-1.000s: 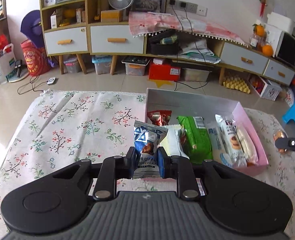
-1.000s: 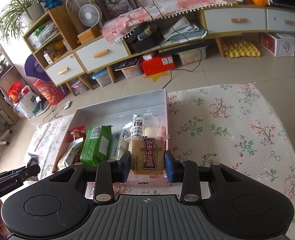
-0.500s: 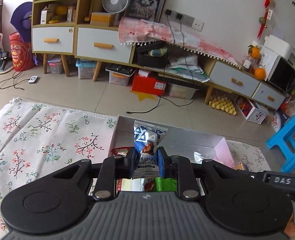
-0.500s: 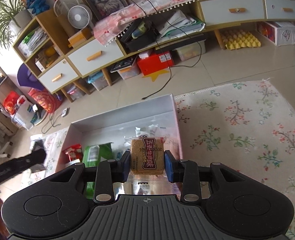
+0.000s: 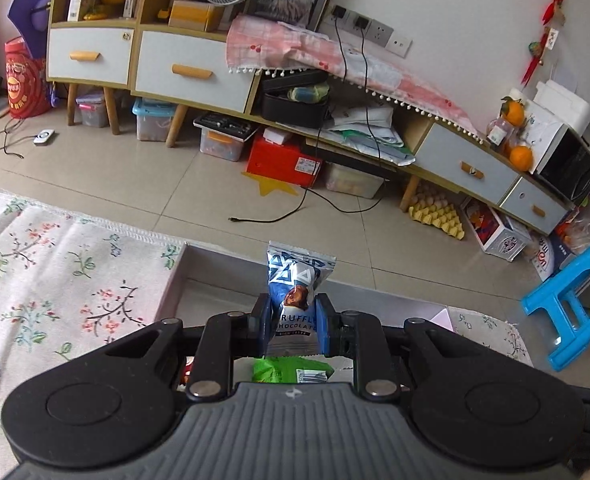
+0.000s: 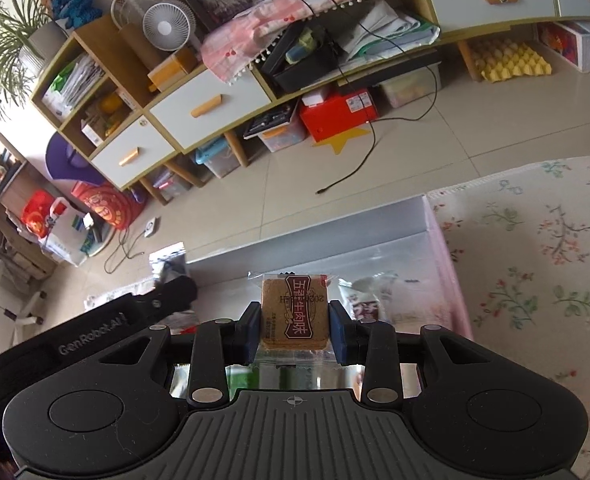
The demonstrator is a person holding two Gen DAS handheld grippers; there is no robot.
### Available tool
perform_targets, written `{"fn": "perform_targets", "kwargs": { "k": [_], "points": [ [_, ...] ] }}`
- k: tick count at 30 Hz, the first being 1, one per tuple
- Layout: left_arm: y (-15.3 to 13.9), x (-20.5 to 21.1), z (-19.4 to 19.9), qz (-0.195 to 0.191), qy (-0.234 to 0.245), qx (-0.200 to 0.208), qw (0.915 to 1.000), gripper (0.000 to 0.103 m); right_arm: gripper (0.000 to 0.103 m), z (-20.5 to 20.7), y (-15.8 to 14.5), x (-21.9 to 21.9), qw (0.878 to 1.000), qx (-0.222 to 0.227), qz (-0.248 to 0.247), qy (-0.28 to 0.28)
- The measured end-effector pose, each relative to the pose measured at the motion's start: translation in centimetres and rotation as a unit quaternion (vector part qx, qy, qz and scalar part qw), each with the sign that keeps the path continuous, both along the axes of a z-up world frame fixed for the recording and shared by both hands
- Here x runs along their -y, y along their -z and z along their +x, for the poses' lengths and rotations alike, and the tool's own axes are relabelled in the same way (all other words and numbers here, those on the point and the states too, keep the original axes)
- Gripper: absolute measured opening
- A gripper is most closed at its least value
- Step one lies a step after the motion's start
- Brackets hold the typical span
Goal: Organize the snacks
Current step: 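Carry both held snacks over the pink box and release them inside, then withdraw both tools and grasp the orange lotus-biscuit pack with left tool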
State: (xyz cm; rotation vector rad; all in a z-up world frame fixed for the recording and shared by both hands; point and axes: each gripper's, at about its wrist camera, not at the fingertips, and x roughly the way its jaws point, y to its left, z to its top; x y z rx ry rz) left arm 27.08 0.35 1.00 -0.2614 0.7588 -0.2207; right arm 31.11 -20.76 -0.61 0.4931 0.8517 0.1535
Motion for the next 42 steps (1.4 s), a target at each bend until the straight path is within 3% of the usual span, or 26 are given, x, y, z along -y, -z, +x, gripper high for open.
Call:
{"fn": "perform_targets", "kwargs": {
  "k": [10,13,16,18,23,27,29,34,38,42],
  "points": [
    [1.3,0.0,1.0,0.014,-0.013,0.005,0.9998,0.02,0.034,2.7,2.6,-1.3,1.0,-0.002,-0.009,0.005],
    [1.9,-0.1,1.3,0.0,-0.015,-0.014,0.9998,0.021,0.037,2.9,3.0,-1.0,1.0,-0.002,-0.004,0.022],
    [1.8,-0.5,1.3,-0.009,-0.02,-0.02,0.9996,0.034,0.038,3.0,3.5,-0.5,0.999,-0.013,0.013,0.028],
    [1.3,-0.7,1.0,-0.018,-0.023,-0.018,0.9994,0.039,0.039,2.8,3.3,0.0,0.999,-0.012,0.02,0.035],
    [-0.3,-0.7,0.5,-0.021,-0.024,-0.018,0.9993,0.039,0.039,2.3,1.9,0.6,0.999,-0.004,0.02,0.046],
    [-1.5,-1.2,-0.6,-0.045,-0.031,-0.02,0.9983,0.042,0.039,1.2,0.3,1.2,0.998,0.001,0.038,0.058],
    [-2.0,-0.8,-1.4,-0.027,-0.026,-0.026,0.999,0.043,0.04,0.5,-0.9,1.4,0.997,0.003,0.042,0.062],
    [-2.2,-0.3,-3.7,0.061,-0.025,-0.019,0.9976,0.052,0.04,-2.0,-3.4,1.2,0.999,0.007,0.021,0.048],
    [-2.2,-0.4,-5.5,0.065,-0.014,-0.034,0.9972,0.052,0.046,-4.7,-4.4,0.9,0.999,0.008,-0.02,0.041],
    [-3.0,-0.1,-7.9,0.068,0.0,-0.029,0.9973,0.055,0.047,-7.0,-4.3,1.5,0.999,-0.003,0.0,0.045]
  ]
}}
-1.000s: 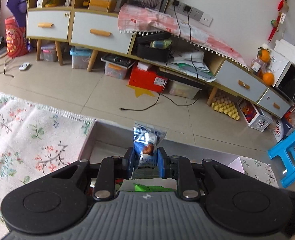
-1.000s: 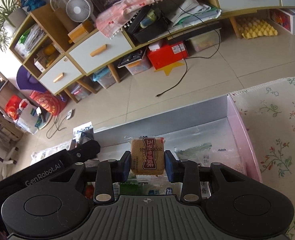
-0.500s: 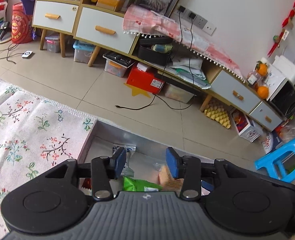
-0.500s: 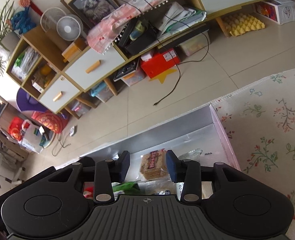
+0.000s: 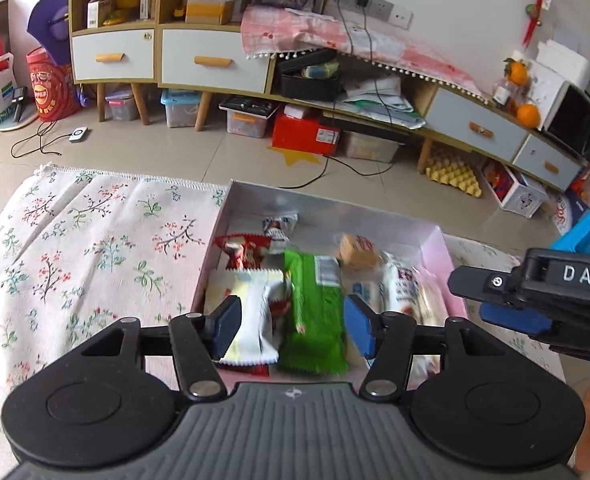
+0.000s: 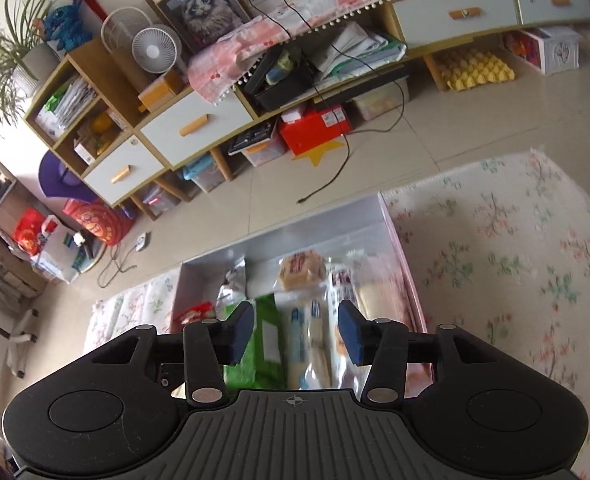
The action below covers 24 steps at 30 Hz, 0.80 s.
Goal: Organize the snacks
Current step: 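Withdraw both tools and grasp the orange lotus-biscuit pack with left tool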
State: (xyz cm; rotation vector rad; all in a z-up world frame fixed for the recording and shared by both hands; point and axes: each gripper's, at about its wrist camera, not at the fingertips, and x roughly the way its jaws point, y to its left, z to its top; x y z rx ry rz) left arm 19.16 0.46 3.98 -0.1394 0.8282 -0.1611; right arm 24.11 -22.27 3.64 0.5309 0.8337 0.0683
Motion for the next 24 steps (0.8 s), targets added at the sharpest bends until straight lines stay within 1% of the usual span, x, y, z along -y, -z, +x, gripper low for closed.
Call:
{"fn": "perform_targets", "kwargs": {
  "k": [2,4,6,9,11,12,13,15,17,20,22,24],
  "points": [
    [-0.2,0.2,-1.0,-0.004,0.01,-0.001,0.9999,0.056,0.047,-1.1,-0.2,0.5,1.0,-0.009,0.025,0.008],
    [-0.1,0.6,-1.9,-0.003,0.016,-0.006,0.9998,0.056,0.047,-2.1,-0.8,0.6,0.999,-0.009,0.042,0.009],
    [-0.2,0.9,-2.5,-0.006,0.017,-0.013,0.9997,0.057,0.047,-3.3,-1.5,0.4,0.999,0.0,0.043,0.003],
    [0.1,1.1,-3.1,-0.002,0.013,-0.025,0.9996,0.065,0.047,-5.2,-2.2,0.0,0.999,0.005,0.038,-0.005],
    [0.5,1.1,-3.5,0.008,0.013,-0.035,0.9993,0.064,0.047,-6.6,-2.7,-0.1,0.999,0.01,0.041,-0.008],
    [0.7,1.1,-3.7,0.01,0.013,-0.035,0.9992,0.064,0.05,-7.2,-2.9,0.0,0.999,0.015,0.042,-0.01],
    [1.0,1.0,-4.0,0.012,0.015,-0.034,0.9992,0.065,0.051,-7.9,-3.1,0.2,0.999,0.019,0.041,-0.011],
    [1.7,0.7,-4.4,0.016,0.02,-0.04,0.9989,0.066,0.054,-8.9,-3.5,0.4,0.999,0.03,0.026,-0.01],
    [2.4,0.4,-4.5,0.017,0.026,-0.05,0.9983,0.066,0.058,-9.6,-3.6,0.2,0.999,0.035,-0.009,-0.022],
    [3.2,0.0,-4.3,0.017,0.028,-0.058,0.9977,0.063,0.058,-9.7,-2.8,-0.5,0.997,0.014,-0.071,-0.04],
    [3.5,-0.1,-4.1,0.021,0.025,-0.059,0.9977,0.062,0.061,-9.7,-1.8,-0.8,0.994,0.004,-0.09,-0.056],
    [3.9,0.1,-3.8,0.015,0.03,-0.065,0.9973,0.062,0.061,-9.6,-1.0,-1.0,0.992,-0.01,-0.103,-0.069]
  ]
}}
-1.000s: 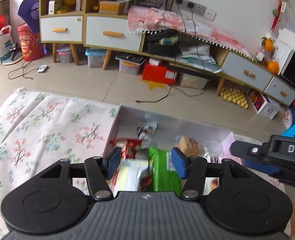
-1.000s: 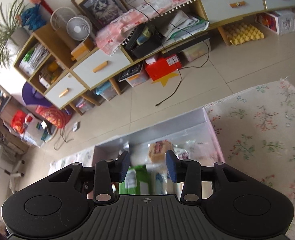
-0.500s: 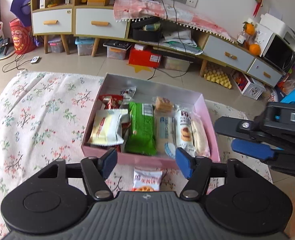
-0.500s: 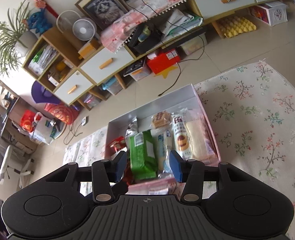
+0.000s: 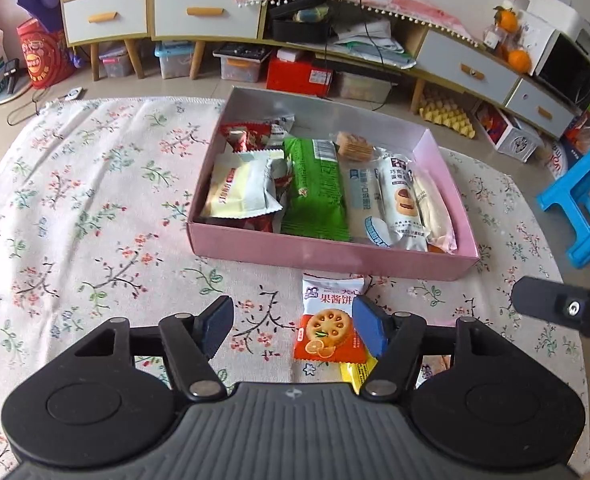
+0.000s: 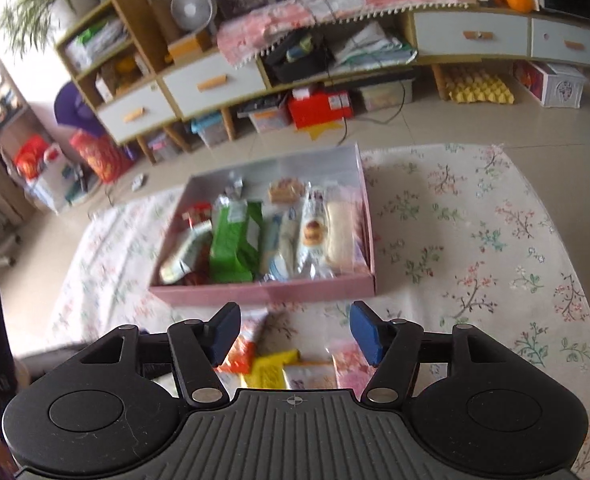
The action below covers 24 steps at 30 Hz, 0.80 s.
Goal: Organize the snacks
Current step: 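Withdraw both tools and grasp the orange lotus-biscuit pack with left tool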
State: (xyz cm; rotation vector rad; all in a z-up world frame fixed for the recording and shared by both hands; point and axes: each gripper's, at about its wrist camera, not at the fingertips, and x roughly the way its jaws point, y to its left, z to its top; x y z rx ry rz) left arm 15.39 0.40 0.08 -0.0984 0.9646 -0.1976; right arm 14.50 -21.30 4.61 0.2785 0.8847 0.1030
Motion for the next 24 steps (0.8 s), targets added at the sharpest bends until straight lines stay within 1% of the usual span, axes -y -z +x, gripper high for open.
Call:
{"fn": "perform_targets", "kwargs": {
  "k": [3,5,10,13,15,17,18,19,20,22,24],
  "points": [
    [0.8,0.4,0.2,-0.012,0.01,-0.01,0.9998,0.061,0.061,0.2,1.0,0.0,1.0,-0.009,-0.016,-0.012],
    [1.3,0.8,0.1,-0.01,0.016,-0.014,0.9997,0.061,0.061,0.2,1.3,0.2,1.0,-0.016,-0.015,-0.021],
    [2.6,1.9,0.6,-0.009,0.025,-0.03,0.9992,0.062,0.061,-0.2,0.8,0.4,0.999,-0.004,-0.023,-0.034],
    [3.4,2.5,0.8,-0.012,0.032,-0.042,0.9985,0.063,0.061,-0.2,0.8,0.5,0.999,-0.008,-0.019,-0.04],
    [4.0,2.4,1.0,-0.01,0.027,-0.049,0.9984,0.063,0.061,-0.2,1.0,0.3,0.998,-0.012,-0.023,-0.052],
    [4.0,2.0,1.0,-0.015,0.024,-0.044,0.9986,0.059,0.061,-0.3,0.9,0.0,0.997,-0.013,-0.023,-0.067],
    [4.0,1.9,1.0,-0.016,0.022,-0.046,0.9986,0.052,0.061,-0.4,0.8,0.0,0.997,-0.012,-0.02,-0.072],
    [4.0,1.7,0.9,-0.015,0.02,-0.045,0.9987,0.041,0.061,-0.4,0.7,0.0,0.997,-0.011,-0.017,-0.076],
    [3.9,1.6,0.9,-0.015,0.022,-0.046,0.9986,0.042,0.061,-0.5,0.6,0.0,0.997,-0.009,-0.016,-0.079],
    [3.9,1.5,0.7,-0.01,0.028,-0.044,0.9986,0.038,0.061,-0.6,0.6,-0.1,0.996,-0.008,-0.015,-0.086],
    [3.6,1.4,0.3,-0.005,0.03,-0.044,0.9986,0.036,0.061,-0.6,0.7,-0.4,0.996,-0.012,-0.017,-0.092]
  ]
}}
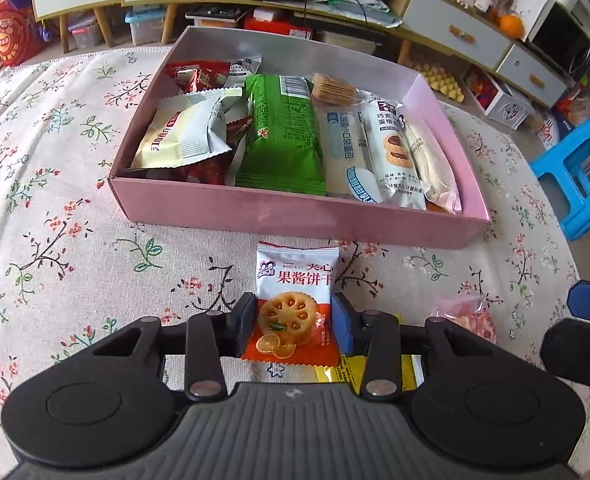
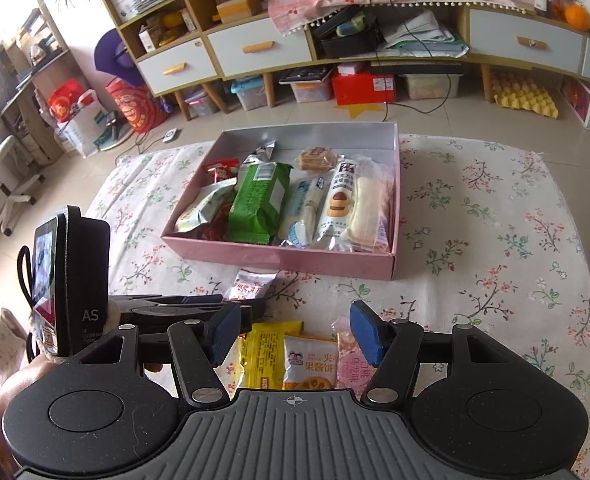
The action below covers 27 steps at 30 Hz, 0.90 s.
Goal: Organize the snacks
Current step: 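Withdraw both tools and grasp the orange lotus-biscuit pack with left tool, then carry the lotus pack toward the box while right tool grasps the yellow pack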
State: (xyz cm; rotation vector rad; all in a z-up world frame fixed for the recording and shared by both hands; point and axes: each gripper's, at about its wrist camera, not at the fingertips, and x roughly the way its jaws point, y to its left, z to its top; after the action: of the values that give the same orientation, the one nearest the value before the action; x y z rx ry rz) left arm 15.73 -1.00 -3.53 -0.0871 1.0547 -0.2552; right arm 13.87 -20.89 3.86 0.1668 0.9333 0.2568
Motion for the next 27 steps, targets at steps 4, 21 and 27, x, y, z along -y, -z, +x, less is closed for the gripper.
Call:
{"fn": "perform_targets", "kwargs": {
  "k": [4,21,27],
  "points": [
    [-0.3,-1.0,0.0,-0.01,-0.013,-0.012,0.9998,0.036,0.061,0.0,0.4,-0.7,1.0,-0.007,-0.006,-0.019],
    [-2.1,-7.2,-1.2,-0.031,-0.065,-0.004,0.9974,0.036,0.06,-0.7,3.8,-6.0,0.992,-0.061,-0.009,-0.112],
    [-1.9,-7.9,-0.7,-0.029,-0.07,-0.006,0.9971,0.036,0.061,-0.3,6.5,-8.2,0.987,-0.079,-0.081,-0.113]
  ]
}}
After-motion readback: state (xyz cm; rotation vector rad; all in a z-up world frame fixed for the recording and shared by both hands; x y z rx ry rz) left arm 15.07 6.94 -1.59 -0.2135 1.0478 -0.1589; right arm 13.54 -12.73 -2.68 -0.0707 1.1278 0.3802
